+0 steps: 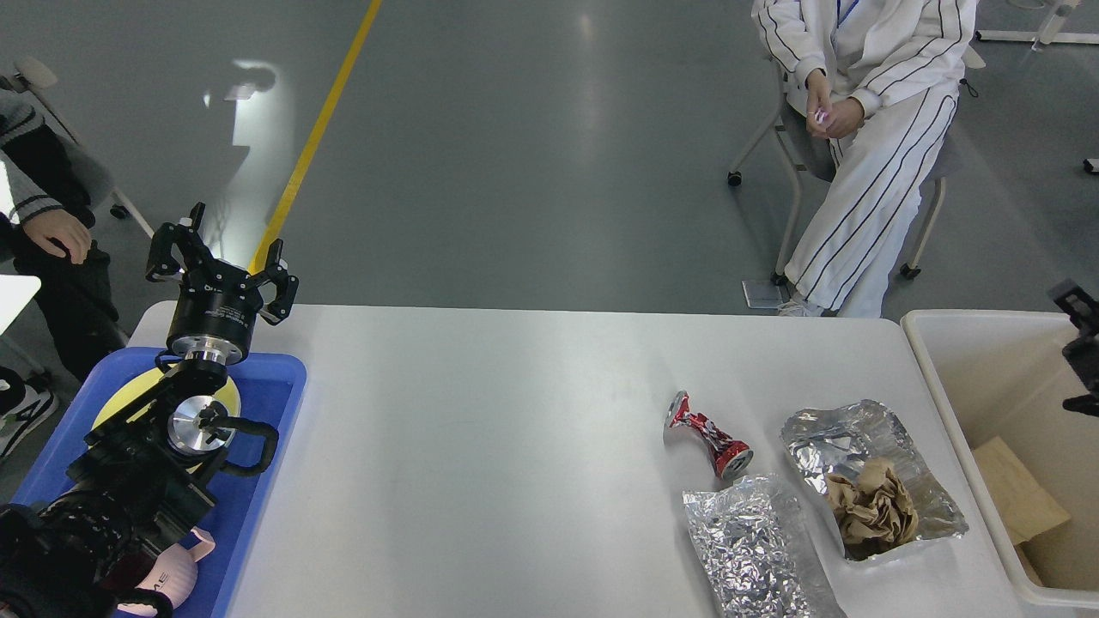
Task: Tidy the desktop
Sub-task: 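Move the right gripper down to the silver foil bag, then grasp the foil bag of crumpled paper and lift it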
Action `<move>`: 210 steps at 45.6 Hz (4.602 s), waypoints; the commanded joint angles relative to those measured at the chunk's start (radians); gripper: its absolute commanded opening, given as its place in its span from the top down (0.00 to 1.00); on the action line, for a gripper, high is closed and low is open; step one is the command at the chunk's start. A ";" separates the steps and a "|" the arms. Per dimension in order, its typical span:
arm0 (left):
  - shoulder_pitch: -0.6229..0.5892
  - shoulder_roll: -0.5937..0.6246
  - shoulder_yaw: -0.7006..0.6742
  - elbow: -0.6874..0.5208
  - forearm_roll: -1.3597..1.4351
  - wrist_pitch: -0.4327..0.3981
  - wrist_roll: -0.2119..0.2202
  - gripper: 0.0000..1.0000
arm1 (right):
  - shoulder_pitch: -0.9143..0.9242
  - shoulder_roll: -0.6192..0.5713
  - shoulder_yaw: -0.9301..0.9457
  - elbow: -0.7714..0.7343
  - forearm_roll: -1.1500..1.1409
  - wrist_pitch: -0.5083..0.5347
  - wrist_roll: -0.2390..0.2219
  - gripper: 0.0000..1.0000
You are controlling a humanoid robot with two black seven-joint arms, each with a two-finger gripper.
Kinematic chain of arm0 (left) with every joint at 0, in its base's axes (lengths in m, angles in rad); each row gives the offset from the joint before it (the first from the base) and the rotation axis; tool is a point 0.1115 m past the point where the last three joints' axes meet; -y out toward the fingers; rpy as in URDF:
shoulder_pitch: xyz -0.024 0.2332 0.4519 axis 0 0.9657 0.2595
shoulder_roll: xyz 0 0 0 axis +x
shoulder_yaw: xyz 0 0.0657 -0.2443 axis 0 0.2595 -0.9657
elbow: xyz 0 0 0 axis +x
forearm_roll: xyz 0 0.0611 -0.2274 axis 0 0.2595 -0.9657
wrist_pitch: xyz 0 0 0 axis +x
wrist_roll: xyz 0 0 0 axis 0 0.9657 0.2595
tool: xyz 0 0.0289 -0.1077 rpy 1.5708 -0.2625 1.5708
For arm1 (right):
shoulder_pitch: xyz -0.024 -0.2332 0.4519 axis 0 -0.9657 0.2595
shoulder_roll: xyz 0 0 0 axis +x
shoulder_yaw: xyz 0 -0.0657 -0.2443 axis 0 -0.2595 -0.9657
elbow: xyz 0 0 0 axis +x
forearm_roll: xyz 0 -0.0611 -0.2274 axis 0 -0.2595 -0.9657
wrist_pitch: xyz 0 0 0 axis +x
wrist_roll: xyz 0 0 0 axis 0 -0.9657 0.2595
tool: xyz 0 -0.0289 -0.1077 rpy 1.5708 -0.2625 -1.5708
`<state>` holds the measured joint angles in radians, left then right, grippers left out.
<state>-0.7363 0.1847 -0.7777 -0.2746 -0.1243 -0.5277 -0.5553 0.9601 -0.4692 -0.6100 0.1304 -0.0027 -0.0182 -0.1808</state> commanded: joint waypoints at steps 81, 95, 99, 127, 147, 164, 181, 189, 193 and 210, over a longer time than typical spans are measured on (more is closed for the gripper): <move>0.000 -0.001 0.000 0.000 0.000 0.000 0.000 0.03 | 0.169 -0.483 -0.016 1.198 0.033 0.120 -0.003 0.00; 0.000 0.001 0.000 0.000 0.000 0.000 0.000 0.03 | 0.062 -0.402 0.028 1.057 0.121 0.072 0.000 0.02; -0.002 -0.001 0.000 0.000 0.000 0.000 0.000 0.03 | 0.028 -0.399 0.070 1.055 0.133 0.052 0.001 0.04; 0.000 -0.001 0.000 0.000 0.000 0.000 0.000 0.03 | -0.097 -0.258 0.128 1.005 0.145 -0.100 0.043 1.00; -0.002 -0.001 0.000 0.000 0.000 0.000 0.000 0.03 | -0.078 -0.263 0.133 1.003 0.144 -0.105 0.043 1.00; 0.000 -0.001 0.000 0.000 0.000 0.000 0.000 0.03 | -0.018 -0.325 0.130 1.015 0.133 -0.092 0.035 1.00; 0.000 0.001 0.000 0.000 0.000 0.000 0.000 0.03 | 0.011 -0.390 0.116 1.015 0.127 -0.086 0.030 1.00; 0.000 -0.001 0.000 0.000 0.000 0.000 0.000 0.03 | 0.034 -0.434 0.116 1.035 0.127 -0.082 0.030 1.00; 0.000 -0.001 0.000 0.000 0.000 0.000 0.000 0.03 | 0.071 -0.471 0.116 1.058 0.127 -0.040 0.030 1.00; 0.000 0.001 0.000 0.000 0.000 0.000 0.000 0.03 | 0.483 -0.614 0.118 1.163 -0.121 0.357 -0.100 1.00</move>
<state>-0.7360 0.1850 -0.7777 -0.2746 -0.1243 -0.5277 -0.5553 1.2896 -1.0779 -0.4937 1.2647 -0.0169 0.2391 -0.2017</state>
